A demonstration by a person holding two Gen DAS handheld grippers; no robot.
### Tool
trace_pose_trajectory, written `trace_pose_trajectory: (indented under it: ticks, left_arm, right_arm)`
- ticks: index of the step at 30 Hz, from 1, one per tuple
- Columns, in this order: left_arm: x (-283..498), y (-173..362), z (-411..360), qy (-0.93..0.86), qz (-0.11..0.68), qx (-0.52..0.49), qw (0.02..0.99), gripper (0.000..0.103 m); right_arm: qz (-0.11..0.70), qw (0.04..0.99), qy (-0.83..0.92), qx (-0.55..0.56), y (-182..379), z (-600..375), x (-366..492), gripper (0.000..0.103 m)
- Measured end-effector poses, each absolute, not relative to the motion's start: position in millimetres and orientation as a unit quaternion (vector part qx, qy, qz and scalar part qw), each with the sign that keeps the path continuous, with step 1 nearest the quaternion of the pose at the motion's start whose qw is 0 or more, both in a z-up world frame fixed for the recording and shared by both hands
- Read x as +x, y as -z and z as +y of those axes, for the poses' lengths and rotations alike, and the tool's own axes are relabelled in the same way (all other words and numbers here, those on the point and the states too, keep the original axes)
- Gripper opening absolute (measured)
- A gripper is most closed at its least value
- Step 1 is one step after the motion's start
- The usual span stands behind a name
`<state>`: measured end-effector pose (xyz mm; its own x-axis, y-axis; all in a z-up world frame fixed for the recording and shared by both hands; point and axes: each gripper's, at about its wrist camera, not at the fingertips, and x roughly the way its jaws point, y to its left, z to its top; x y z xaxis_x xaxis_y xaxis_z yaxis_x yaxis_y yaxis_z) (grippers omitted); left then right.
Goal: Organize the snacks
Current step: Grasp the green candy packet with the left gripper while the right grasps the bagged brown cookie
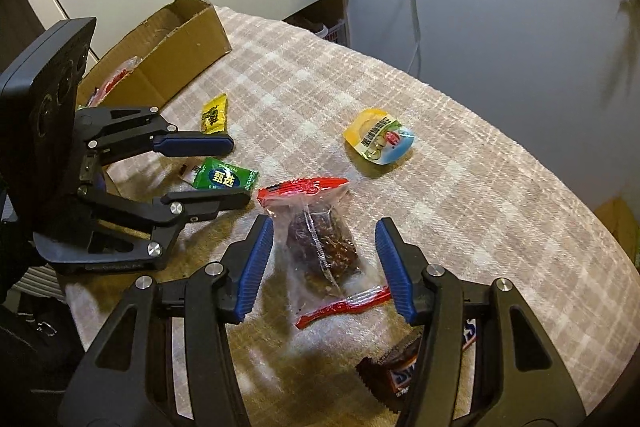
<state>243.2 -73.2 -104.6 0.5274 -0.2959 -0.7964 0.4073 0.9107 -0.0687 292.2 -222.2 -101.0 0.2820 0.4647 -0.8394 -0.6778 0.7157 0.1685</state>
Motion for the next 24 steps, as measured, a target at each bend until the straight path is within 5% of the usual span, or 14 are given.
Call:
trace_pose_trajectory:
  ticks: [6, 24]
  left_arm:
    - [238, 103, -73, 0.207, 0.446, 0.069, 0.868, 0.029]
    - [226, 104, -81, 0.196, 0.437, 0.094, 0.873, 0.022]
  right_arm:
    - [0.484, 0.787, -0.366, -0.110, 104, -221, 293, 0.051]
    - [0.484, 0.795, -0.344, -0.122, 108, -216, 282, 0.038]
